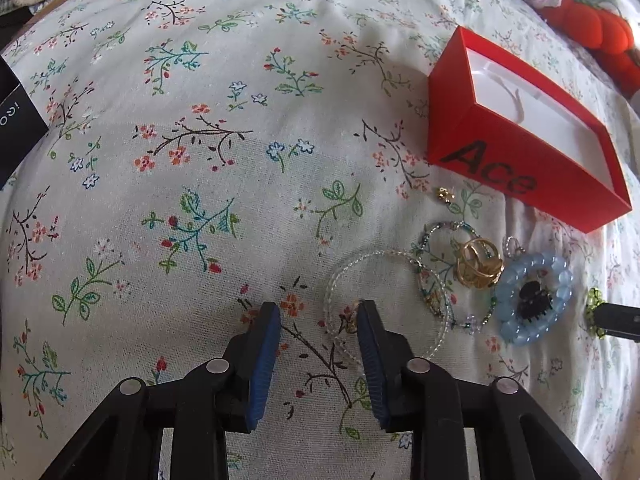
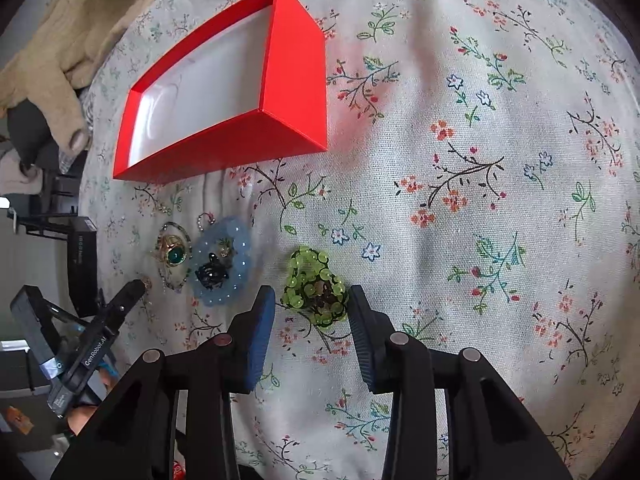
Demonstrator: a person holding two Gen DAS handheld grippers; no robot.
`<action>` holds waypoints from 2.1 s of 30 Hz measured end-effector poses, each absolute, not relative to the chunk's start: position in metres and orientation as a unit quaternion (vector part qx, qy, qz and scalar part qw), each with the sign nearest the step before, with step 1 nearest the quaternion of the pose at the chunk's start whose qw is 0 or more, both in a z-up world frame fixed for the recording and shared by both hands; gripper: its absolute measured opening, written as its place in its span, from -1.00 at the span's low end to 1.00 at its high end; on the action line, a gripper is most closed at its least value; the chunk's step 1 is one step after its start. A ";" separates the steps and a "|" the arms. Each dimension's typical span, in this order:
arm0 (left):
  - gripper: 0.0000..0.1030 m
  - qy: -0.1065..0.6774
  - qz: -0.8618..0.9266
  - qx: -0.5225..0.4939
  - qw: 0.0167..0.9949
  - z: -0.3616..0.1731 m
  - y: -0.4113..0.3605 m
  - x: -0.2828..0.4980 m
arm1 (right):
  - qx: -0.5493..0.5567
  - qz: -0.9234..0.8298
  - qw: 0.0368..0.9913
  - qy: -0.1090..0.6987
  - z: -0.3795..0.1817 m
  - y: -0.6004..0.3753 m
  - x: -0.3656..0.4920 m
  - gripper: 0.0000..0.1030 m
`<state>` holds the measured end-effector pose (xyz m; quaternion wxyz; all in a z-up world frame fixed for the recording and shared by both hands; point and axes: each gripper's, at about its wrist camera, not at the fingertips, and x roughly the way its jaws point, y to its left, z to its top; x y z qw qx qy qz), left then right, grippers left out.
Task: Organize jewelry
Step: 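Close left tool on the gold earring while right tool grasps the green beaded cluster, then carry both items into the red Ace box and open both tools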
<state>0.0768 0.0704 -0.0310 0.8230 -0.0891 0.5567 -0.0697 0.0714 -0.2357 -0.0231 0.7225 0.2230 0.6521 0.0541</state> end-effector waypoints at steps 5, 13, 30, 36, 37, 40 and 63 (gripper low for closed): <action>-0.96 0.561 -0.081 -0.091 0.819 -0.032 0.064 0.080 | 0.225 0.038 0.730 0.644 -0.024 -0.242 0.073 -0.56; -1.00 0.549 -0.085 -0.094 0.826 -0.021 0.063 0.072 | 0.216 0.034 0.750 0.624 -0.013 -0.246 0.073 -0.76; -1.00 0.522 -0.112 -0.107 0.839 0.027 0.059 0.069 | 0.216 0.079 0.786 0.574 0.039 -0.230 0.073 -0.77; -1.00 0.520 -0.117 -0.105 0.839 0.034 0.050 0.074 | 0.216 0.087 0.787 0.571 0.044 -0.226 0.073 -0.77; -1.00 0.519 -0.119 -0.105 0.840 0.036 0.049 0.076 | 0.216 0.088 0.789 0.569 0.046 -0.226 0.075 -0.77; -1.00 0.515 -0.125 -0.103 0.841 0.044 0.039 0.084 | 0.219 0.089 0.792 0.563 0.053 -0.226 0.081 -0.77; -1.00 0.511 -0.139 -0.070 0.846 0.037 -0.031 0.180 | 0.245 0.076 0.805 0.536 0.040 -0.239 0.150 -0.76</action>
